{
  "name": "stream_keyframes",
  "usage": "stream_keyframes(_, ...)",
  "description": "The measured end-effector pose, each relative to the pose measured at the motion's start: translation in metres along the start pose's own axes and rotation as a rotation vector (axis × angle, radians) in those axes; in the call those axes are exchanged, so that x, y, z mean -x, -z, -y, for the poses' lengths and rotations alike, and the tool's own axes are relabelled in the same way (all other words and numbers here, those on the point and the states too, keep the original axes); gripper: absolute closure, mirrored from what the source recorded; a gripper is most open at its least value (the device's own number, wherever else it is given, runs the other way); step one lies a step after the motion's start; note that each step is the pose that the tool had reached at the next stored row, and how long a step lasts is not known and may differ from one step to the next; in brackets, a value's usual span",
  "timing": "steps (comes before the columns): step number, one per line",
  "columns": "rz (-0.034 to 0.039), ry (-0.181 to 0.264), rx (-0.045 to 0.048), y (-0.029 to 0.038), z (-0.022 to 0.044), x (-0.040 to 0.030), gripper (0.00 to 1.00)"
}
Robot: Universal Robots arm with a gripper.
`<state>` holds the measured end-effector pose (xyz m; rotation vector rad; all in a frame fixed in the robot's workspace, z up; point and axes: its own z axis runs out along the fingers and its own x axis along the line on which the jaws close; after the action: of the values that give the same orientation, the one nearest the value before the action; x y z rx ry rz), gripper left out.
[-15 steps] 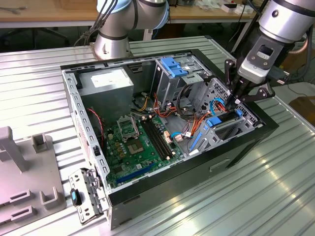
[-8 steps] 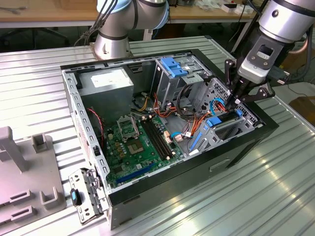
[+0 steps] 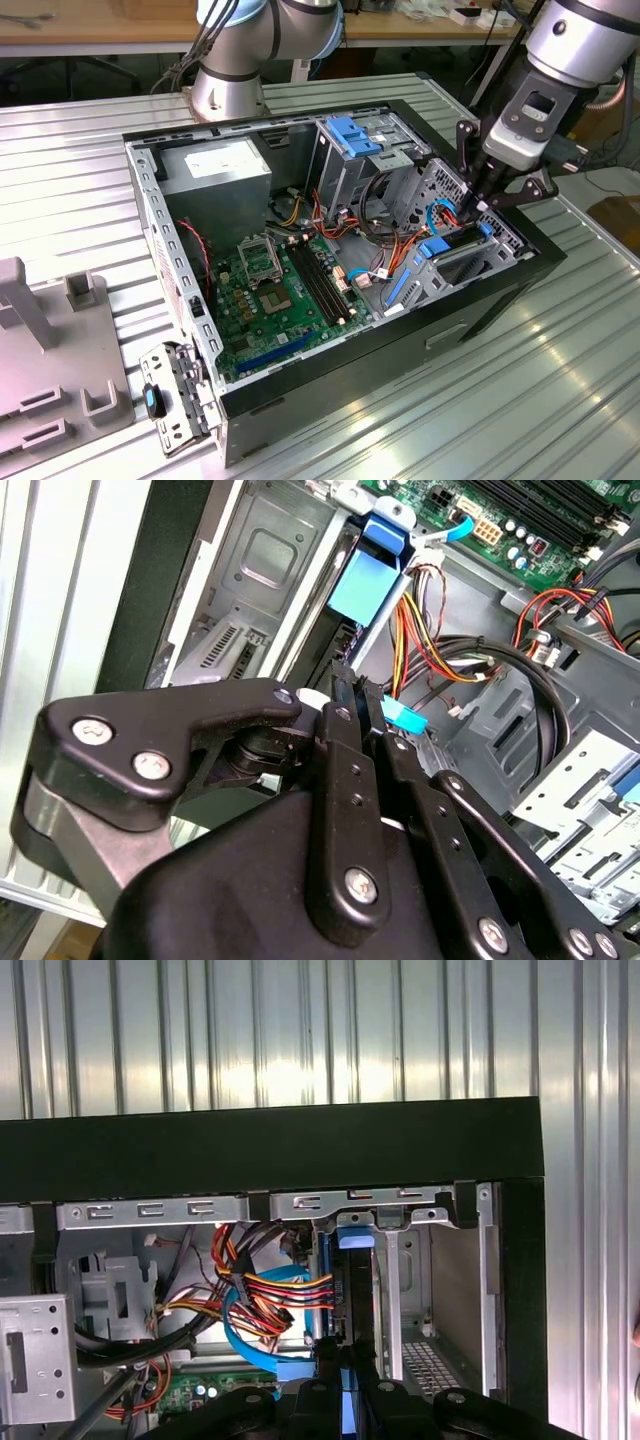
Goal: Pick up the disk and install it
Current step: 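Insert the second disk wire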
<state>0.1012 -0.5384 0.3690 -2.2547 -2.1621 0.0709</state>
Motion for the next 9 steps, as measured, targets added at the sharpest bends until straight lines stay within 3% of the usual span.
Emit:
stream_keyframes(2, -0.0075, 0.0, -0.0003, 0.0001, 0.0, 0.0, 0.84)
stream_keyframes(9, -0.0102, 0.001, 0.0013, 0.0001, -0.0001, 0.0011, 0.84)
